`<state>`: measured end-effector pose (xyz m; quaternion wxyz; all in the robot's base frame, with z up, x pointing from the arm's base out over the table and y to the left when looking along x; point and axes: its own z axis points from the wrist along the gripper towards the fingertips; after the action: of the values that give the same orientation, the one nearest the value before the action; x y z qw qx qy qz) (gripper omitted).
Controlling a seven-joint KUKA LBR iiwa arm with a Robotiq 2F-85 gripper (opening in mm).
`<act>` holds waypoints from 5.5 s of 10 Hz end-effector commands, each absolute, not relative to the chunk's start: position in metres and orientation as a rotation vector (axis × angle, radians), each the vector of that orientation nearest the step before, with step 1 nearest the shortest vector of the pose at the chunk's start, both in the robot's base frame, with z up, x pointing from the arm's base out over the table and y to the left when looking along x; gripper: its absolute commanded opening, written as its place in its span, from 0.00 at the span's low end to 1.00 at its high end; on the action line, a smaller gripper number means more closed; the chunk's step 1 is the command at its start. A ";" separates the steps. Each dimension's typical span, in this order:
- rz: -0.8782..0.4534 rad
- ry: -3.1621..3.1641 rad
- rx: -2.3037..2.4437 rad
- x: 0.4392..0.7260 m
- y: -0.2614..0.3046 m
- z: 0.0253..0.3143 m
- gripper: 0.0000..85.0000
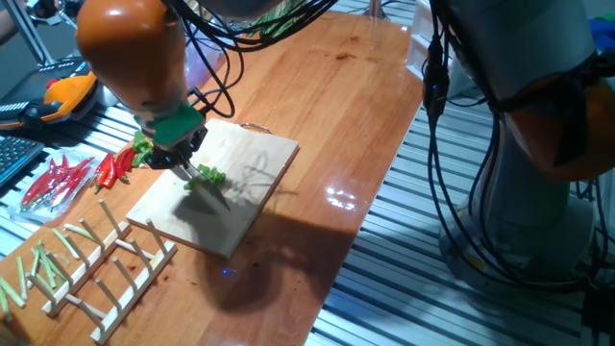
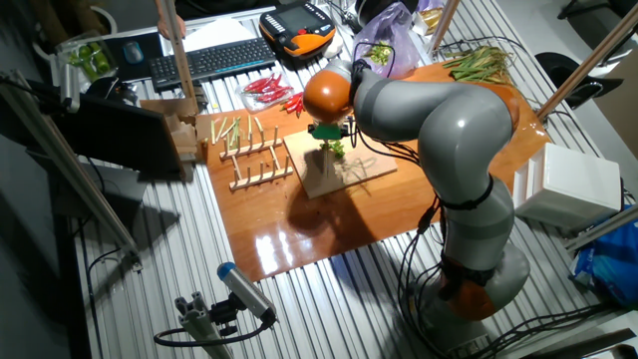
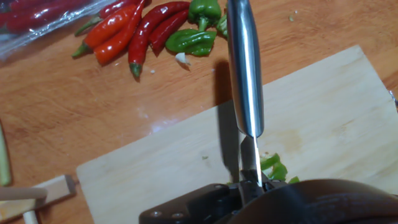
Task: Chop the chili peppers
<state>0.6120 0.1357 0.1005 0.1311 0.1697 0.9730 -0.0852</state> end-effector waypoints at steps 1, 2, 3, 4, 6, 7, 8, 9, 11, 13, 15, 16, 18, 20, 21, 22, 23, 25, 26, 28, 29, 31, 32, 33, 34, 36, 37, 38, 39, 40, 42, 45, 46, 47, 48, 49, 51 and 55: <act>-0.232 2.834 0.491 0.613 0.135 0.102 0.00; -0.227 2.844 0.484 0.614 0.134 0.104 0.00; -0.211 2.851 0.488 0.616 0.132 0.106 0.00; -0.183 2.857 0.494 0.619 0.132 0.108 0.00; -0.114 2.882 0.552 0.623 0.140 0.120 0.00; -0.081 2.893 0.572 0.624 0.146 0.129 0.00; -0.079 2.895 0.587 0.625 0.155 0.136 0.00; -0.072 2.896 0.592 0.625 0.163 0.142 0.00; -0.007 2.904 0.611 0.625 0.172 0.150 0.00; -0.017 2.911 0.615 0.624 0.176 0.155 0.00; 0.017 2.942 0.561 0.622 0.167 0.162 0.00; 0.010 2.942 0.547 0.622 0.167 0.162 0.00; 0.053 2.946 0.440 0.622 0.167 0.162 0.00; 0.118 2.949 0.271 0.622 0.167 0.162 0.00; 0.113 2.983 0.245 0.622 0.167 0.162 0.00; 0.099 3.008 0.201 0.622 0.167 0.162 0.00; 0.115 3.032 0.184 0.622 0.167 0.162 0.00; 0.090 3.039 0.159 0.622 0.167 0.162 0.00; 0.093 3.027 0.162 0.622 0.167 0.162 0.00; 0.200 3.029 0.137 0.622 0.167 0.162 0.00; 0.233 3.030 0.146 0.628 0.174 0.165 0.00; 0.277 3.016 0.144 0.647 0.203 0.181 0.00; 0.306 2.998 0.140 0.653 0.216 0.190 0.00; 0.339 2.990 0.125 0.657 0.228 0.198 0.00; 0.352 2.984 0.117 0.660 0.239 0.204 0.00; 0.349 2.978 0.113 0.662 0.263 0.210 0.00; 0.354 2.978 0.116 0.663 0.274 0.212 0.00; 0.348 2.973 0.107 0.660 0.286 0.210 0.00; 0.354 2.973 0.119 0.658 0.295 0.206 0.00; 0.345 2.964 0.129 0.655 0.305 0.201 0.00; 0.305 2.952 0.104 0.651 0.317 0.194 0.00; 0.216 2.930 0.010 0.653 0.322 0.190 0.00; 0.196 2.923 -0.003 0.655 0.321 0.188 0.00; 0.174 2.910 -0.015 0.655 0.320 0.186 0.00; 0.157 2.908 -0.018 0.655 0.320 0.184 0.00; 0.141 2.908 -0.027 0.656 0.320 0.180 0.00; 0.097 2.905 -0.042 0.656 0.319 0.167 0.00; 0.046 2.890 -0.059 0.652 0.316 0.139 0.00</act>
<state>0.6518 0.3163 0.1404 0.1251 -0.0199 0.9918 0.0155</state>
